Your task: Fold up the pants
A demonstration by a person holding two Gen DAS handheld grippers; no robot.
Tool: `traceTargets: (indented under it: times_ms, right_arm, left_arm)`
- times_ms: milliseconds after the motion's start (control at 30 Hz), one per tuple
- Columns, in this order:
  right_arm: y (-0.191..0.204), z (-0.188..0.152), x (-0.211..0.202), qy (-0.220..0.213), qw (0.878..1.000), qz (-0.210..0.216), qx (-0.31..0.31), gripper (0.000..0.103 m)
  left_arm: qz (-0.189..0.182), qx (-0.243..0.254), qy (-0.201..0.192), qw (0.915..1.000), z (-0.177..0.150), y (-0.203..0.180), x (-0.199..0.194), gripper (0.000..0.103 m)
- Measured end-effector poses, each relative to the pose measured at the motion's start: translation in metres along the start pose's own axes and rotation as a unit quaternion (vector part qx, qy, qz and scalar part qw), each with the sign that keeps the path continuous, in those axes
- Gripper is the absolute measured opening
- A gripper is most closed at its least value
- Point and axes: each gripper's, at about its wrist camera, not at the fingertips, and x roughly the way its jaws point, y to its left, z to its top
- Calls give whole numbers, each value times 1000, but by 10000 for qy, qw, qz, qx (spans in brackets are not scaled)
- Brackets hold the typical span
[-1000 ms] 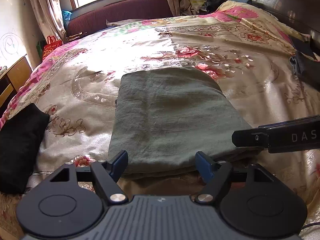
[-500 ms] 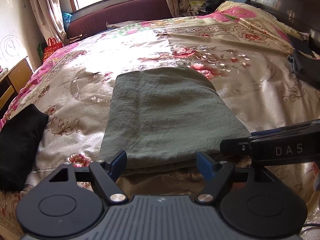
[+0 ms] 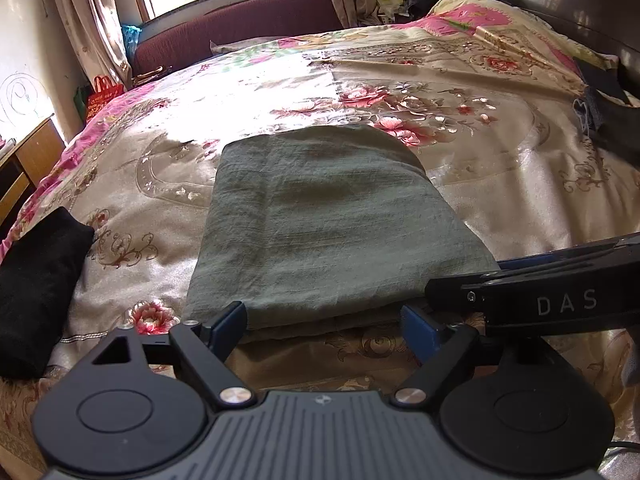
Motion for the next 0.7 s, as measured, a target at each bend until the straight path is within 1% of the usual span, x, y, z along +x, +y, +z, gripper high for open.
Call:
traceTargets:
  times_ms: [133, 200, 333, 433, 533, 700]
  right_arm:
    - [-1, -1, -1, -11, 10000, 10, 12, 65]
    - [-2, -1, -2, -25, 10000, 10, 45, 65]
    - [-2, -2, -4, -29, 10000, -51, 53, 65]
    - [-2, -4, -6, -35, 9999, -141, 29, 65]
    - [-2, -5, -6, -35, 9998, -195, 10, 65]
    - [-1, -6, -7, -32, 9996, -287, -74, 65]
  left_arm:
    - [-240, -356, 126, 9990, -3, 8, 4, 99]
    - [-256, -524, 148, 9982, -5, 13, 6, 102]
    - [-150, -734, 115, 9971, -9, 21, 5, 103]
    - [-24, -740, 98, 9972, -11, 22, 5, 103]
    - [-3, -770, 132, 9969, -12, 24, 6, 103]
    - [152, -785, 71, 9968, -12, 26, 5, 103]
